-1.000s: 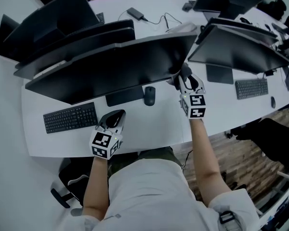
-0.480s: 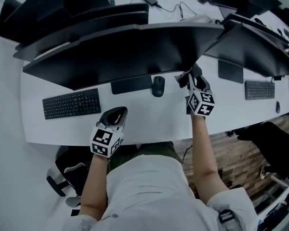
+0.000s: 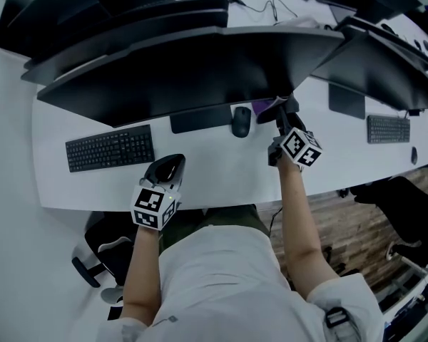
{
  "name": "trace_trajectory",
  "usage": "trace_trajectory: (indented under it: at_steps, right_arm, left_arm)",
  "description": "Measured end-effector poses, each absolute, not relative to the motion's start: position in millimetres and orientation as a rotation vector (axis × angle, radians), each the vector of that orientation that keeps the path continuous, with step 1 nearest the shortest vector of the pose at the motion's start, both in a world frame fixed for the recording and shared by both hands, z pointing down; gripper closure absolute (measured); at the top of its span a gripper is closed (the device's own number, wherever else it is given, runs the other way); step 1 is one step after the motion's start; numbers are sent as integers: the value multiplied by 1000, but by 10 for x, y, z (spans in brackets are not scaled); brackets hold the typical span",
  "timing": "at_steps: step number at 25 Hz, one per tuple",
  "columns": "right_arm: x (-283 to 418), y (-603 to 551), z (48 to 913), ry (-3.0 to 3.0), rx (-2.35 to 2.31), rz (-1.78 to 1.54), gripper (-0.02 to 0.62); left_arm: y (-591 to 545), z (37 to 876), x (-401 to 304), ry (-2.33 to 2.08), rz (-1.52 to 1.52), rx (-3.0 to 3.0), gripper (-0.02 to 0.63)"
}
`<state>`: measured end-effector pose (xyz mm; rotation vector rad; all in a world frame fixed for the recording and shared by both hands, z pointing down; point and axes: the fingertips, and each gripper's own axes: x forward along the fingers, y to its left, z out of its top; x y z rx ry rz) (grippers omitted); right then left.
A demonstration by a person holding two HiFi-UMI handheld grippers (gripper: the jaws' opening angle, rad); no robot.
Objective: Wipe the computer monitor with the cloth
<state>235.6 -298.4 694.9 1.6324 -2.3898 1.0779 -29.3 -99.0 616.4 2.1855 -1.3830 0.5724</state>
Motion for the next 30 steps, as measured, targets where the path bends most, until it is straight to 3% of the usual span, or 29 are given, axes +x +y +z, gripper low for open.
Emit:
trace_trajectory:
  at_steps: [30]
  right_arm:
    - [1299,-2602,6753,-2422,1620,1178,471]
  left_arm:
    - [-847,6023,-1039,-1339,536,2212,604]
